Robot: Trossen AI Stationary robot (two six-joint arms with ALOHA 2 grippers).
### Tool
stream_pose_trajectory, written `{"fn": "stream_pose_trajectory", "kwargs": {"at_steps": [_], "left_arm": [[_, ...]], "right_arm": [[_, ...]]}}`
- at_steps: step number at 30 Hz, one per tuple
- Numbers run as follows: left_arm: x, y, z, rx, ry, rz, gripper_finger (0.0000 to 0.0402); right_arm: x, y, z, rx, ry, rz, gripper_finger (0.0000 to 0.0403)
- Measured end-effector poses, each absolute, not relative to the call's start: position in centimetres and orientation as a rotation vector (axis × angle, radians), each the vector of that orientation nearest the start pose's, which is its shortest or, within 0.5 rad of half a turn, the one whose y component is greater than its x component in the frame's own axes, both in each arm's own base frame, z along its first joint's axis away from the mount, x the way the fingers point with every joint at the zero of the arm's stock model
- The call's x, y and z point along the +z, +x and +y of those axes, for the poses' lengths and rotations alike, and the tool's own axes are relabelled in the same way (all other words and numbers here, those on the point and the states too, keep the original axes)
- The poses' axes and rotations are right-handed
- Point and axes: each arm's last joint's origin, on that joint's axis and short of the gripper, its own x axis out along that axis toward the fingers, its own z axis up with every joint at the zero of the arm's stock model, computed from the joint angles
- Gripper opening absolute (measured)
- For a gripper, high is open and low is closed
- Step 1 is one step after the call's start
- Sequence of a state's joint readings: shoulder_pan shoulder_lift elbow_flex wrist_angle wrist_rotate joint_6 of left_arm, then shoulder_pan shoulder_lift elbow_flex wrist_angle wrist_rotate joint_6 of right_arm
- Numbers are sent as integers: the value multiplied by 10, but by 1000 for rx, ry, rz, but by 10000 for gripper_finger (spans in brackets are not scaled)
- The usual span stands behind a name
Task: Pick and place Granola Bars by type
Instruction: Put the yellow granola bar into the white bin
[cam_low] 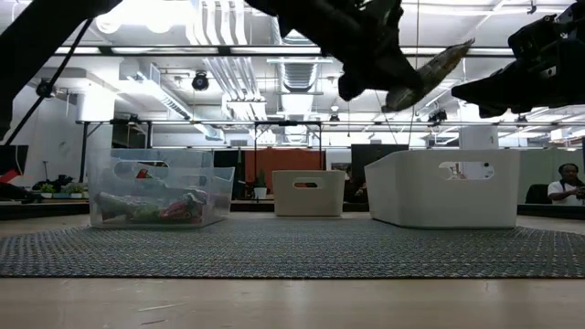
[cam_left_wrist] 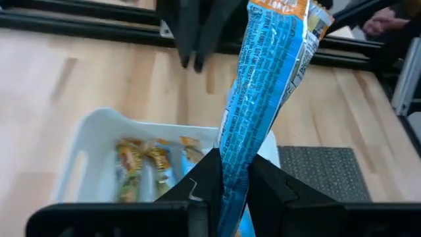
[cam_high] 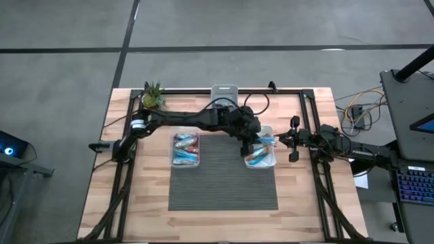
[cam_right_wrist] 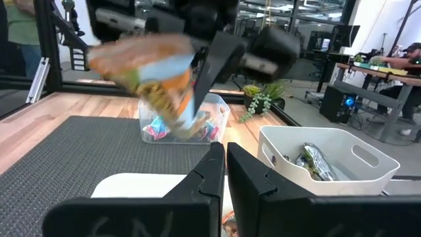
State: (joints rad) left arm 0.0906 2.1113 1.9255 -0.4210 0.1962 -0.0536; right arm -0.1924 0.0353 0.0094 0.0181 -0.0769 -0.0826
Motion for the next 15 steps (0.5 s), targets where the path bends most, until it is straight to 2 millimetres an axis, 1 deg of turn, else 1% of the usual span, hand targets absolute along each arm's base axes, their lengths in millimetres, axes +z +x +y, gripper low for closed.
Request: {"fn": "stream_pose_trajectory", "kwargs": {"at_steps": [3, 8, 15], "left_arm": [[278, 486, 37, -121, -191, 601, 44], [267, 488, 36, -140, -226, 559, 44], [267, 488, 36, -146, -202, 547, 44]], "right_arm": [[166, 98, -17, -115, -85, 13, 9], [166, 98, -17, -115, -86, 13, 9], [166, 98, -17, -115, -85, 13, 9]]}}
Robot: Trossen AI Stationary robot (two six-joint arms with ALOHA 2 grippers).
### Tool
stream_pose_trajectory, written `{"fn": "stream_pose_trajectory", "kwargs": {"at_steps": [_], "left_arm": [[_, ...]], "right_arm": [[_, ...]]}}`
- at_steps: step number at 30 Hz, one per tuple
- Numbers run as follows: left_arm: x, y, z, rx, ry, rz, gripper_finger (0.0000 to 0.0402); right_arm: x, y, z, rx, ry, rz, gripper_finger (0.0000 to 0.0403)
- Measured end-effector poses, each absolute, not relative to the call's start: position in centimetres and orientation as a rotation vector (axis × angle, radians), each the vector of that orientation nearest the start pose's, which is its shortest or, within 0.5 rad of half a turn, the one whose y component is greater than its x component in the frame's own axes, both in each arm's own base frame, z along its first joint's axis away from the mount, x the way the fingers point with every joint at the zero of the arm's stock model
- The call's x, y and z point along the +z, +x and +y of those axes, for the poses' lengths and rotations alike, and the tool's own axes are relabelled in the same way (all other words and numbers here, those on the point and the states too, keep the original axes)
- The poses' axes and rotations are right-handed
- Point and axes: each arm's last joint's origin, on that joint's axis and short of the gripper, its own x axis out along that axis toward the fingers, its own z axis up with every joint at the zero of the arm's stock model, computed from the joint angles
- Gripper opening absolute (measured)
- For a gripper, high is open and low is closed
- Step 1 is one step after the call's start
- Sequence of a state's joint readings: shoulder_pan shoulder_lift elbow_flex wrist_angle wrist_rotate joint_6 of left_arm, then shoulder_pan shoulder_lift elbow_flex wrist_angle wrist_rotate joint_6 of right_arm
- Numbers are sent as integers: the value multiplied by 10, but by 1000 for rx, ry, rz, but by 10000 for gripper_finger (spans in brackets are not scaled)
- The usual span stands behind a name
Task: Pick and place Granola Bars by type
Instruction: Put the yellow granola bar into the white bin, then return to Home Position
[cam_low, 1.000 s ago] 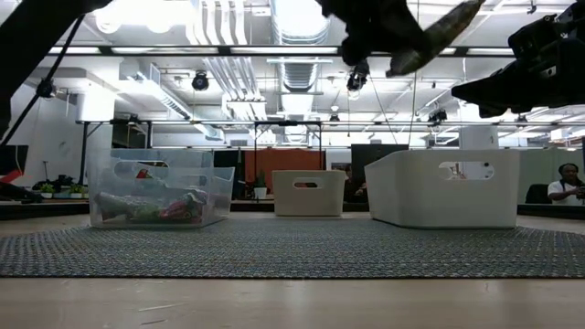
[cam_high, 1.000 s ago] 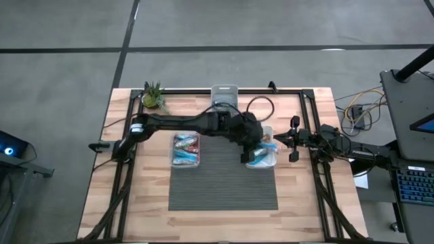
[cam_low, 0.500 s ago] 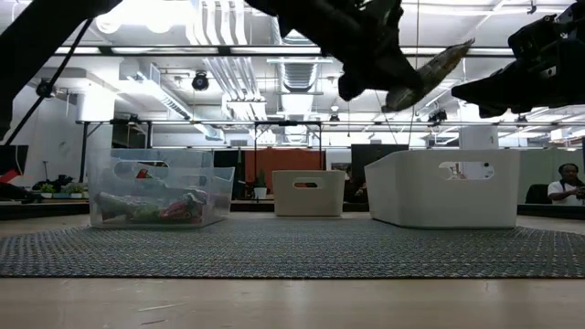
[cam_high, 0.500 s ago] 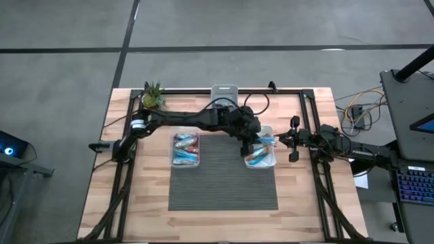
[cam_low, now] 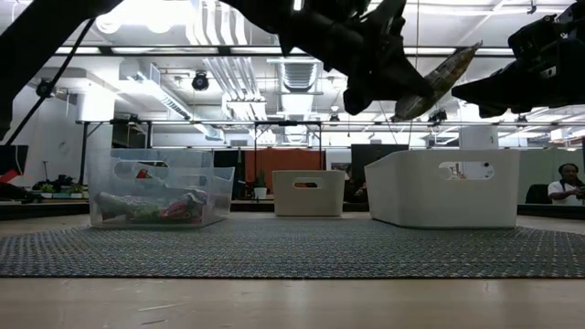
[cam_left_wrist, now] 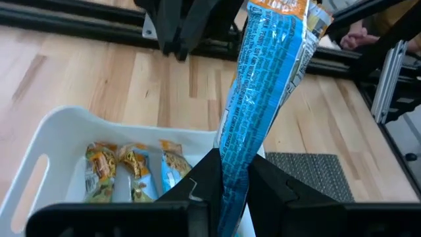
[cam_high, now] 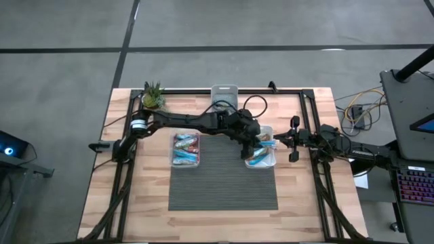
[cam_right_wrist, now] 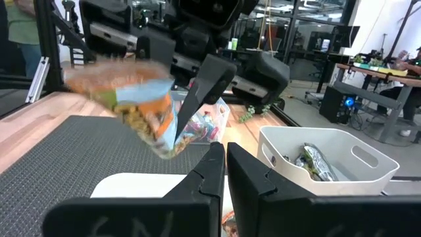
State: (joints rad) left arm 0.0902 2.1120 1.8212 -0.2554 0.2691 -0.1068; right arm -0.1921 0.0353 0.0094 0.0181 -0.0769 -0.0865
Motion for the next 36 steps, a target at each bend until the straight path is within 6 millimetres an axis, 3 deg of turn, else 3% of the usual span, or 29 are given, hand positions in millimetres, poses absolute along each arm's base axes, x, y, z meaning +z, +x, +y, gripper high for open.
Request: {"fn": "stream_pose_trajectory", "kwargs": {"at_steps": [16, 27, 36], "left_arm": [[261, 488, 36, -144, -232, 576, 46], [259, 487, 36, -138, -237, 592, 117], [259, 487, 36, -138, -239, 596, 122]], "right_arm": [[166, 98, -17, -115, -81, 12, 9], [166, 98, -17, -115, -84, 12, 9], [166, 98, -17, -115, -81, 12, 9]]}}
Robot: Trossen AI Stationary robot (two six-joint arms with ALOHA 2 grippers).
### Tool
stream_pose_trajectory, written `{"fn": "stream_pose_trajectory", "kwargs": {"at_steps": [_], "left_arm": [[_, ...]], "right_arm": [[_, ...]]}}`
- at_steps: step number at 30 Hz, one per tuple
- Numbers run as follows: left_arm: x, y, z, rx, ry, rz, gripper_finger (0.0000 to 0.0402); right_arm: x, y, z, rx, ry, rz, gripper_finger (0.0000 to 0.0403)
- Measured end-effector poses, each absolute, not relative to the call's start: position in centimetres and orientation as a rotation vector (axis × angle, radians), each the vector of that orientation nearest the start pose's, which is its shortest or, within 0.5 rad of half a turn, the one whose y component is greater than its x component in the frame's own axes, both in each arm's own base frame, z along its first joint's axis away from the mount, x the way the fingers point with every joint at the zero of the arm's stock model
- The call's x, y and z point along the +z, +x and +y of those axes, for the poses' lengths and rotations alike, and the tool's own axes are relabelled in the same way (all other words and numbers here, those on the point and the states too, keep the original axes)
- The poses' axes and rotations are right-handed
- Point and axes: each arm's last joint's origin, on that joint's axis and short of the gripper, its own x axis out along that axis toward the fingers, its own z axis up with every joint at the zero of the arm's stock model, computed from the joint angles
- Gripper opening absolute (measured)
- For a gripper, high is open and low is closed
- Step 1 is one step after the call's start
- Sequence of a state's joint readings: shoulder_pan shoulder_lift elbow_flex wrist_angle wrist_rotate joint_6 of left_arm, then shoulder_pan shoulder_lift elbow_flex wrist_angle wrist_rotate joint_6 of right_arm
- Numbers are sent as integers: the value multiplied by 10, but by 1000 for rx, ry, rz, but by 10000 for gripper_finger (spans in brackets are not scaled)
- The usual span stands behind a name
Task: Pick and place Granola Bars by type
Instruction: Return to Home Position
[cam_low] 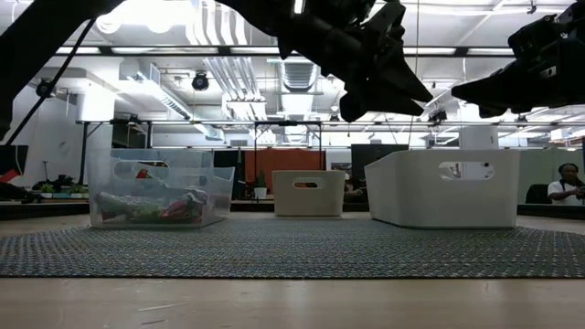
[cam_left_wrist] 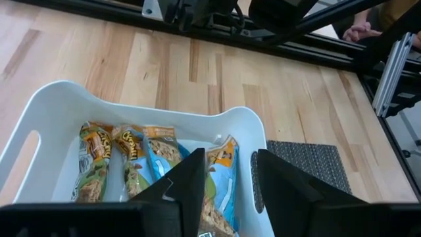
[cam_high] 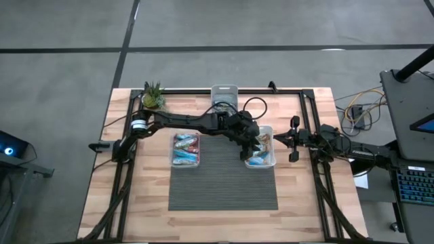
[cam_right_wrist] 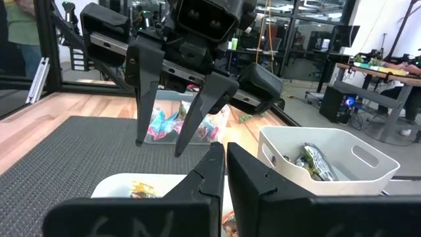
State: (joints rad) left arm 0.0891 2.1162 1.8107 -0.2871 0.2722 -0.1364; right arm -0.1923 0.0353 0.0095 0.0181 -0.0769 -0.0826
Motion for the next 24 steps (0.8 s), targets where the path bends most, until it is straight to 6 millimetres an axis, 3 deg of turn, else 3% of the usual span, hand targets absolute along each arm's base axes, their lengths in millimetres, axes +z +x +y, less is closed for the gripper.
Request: {"fn": "stream_pose_trajectory", "kwargs": {"at_steps": [7, 13, 16, 24], "left_arm": [[259, 486, 36, -146, -231, 599, 111], [256, 483, 35, -159, -246, 656, 16], [258, 480, 35, -157, -250, 673, 4], [301, 452, 32, -157, -251, 676, 1]], "right_arm": [[166, 98, -17, -115, -83, 13, 9], [166, 98, -17, -115, -82, 13, 9], [166, 98, -17, -115, -84, 13, 9], [166, 98, -17, -114, -81, 12, 9]]}}
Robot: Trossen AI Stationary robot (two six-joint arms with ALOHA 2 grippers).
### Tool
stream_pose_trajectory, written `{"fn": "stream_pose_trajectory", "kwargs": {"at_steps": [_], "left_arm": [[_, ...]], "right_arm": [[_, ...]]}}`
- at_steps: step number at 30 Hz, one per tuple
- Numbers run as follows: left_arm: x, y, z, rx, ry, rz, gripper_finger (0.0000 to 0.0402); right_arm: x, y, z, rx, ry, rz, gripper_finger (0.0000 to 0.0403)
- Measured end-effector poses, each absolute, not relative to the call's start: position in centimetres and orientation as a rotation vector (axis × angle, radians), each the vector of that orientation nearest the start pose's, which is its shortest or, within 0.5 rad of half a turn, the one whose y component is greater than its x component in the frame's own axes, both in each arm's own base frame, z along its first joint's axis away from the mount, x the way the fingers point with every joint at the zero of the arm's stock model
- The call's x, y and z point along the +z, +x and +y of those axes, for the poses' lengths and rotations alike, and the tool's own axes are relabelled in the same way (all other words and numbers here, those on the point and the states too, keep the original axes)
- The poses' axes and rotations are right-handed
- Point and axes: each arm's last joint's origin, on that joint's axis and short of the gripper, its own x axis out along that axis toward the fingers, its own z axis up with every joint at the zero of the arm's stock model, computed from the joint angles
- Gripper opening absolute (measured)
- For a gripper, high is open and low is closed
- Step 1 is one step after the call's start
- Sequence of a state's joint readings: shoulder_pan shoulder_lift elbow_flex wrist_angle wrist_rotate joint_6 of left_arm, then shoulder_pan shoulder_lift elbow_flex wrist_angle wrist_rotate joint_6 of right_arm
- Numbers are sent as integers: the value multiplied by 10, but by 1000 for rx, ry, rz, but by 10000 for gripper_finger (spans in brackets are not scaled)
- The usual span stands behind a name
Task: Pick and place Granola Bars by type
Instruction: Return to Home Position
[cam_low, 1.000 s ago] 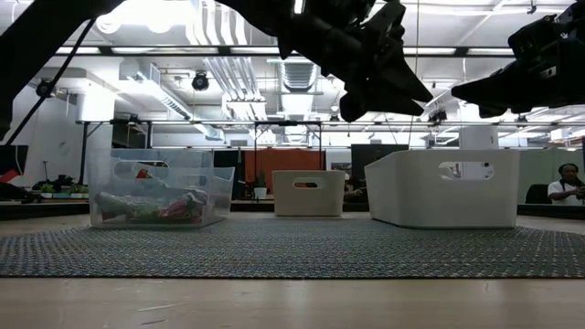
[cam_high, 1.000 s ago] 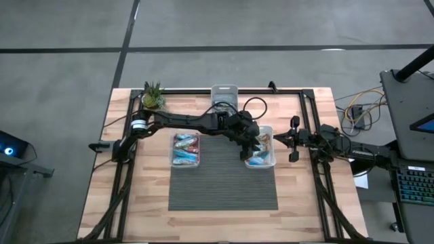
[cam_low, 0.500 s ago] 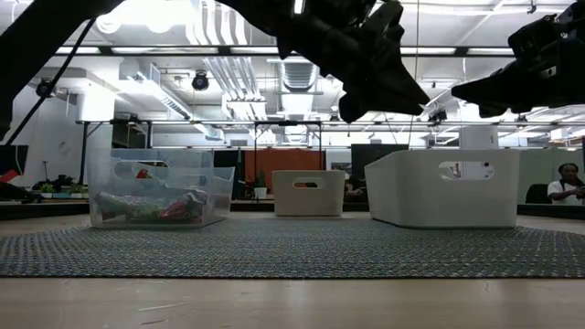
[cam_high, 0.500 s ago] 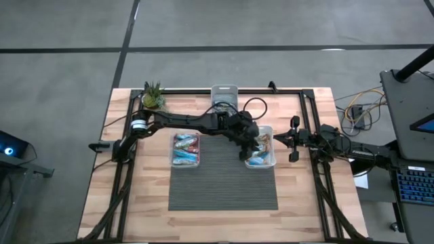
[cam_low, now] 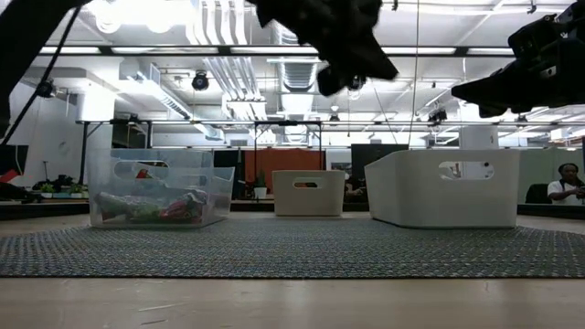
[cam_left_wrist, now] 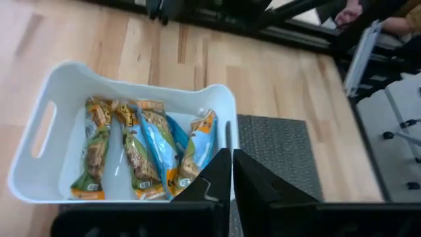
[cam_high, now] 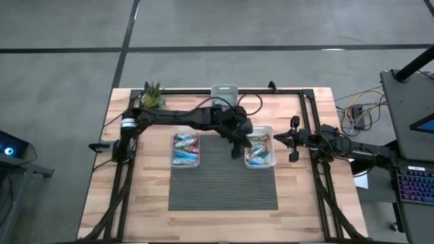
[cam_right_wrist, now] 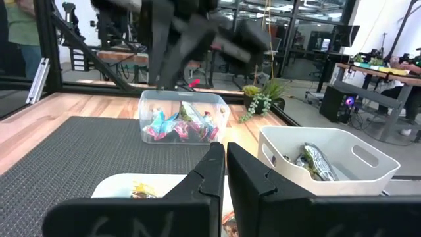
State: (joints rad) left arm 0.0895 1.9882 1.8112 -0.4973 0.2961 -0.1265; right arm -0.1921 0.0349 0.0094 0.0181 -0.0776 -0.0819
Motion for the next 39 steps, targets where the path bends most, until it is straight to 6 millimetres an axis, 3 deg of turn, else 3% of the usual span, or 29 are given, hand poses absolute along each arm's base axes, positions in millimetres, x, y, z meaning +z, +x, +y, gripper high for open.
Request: {"fn": "stream_pose_trajectory", "kwargs": {"at_steps": [7, 11, 23, 32, 39], "left_arm": [[338, 420, 26, -166, -250, 598, 0], [344, 395, 21, -156, -259, 555, 0], [322, 316, 13, -155, -206, 377, 0], [309, 259, 13, -22, -147, 325, 0], [287, 220, 8, -42, -91, 199, 0]], "right_arm": [[166, 98, -17, -114, -82, 12, 9], [166, 98, -17, -114, -84, 12, 9], [166, 98, -17, -116, -81, 12, 9], [166, 98, -17, -116, -83, 13, 9], [166, 98, -17, -115, -85, 12, 9]]}}
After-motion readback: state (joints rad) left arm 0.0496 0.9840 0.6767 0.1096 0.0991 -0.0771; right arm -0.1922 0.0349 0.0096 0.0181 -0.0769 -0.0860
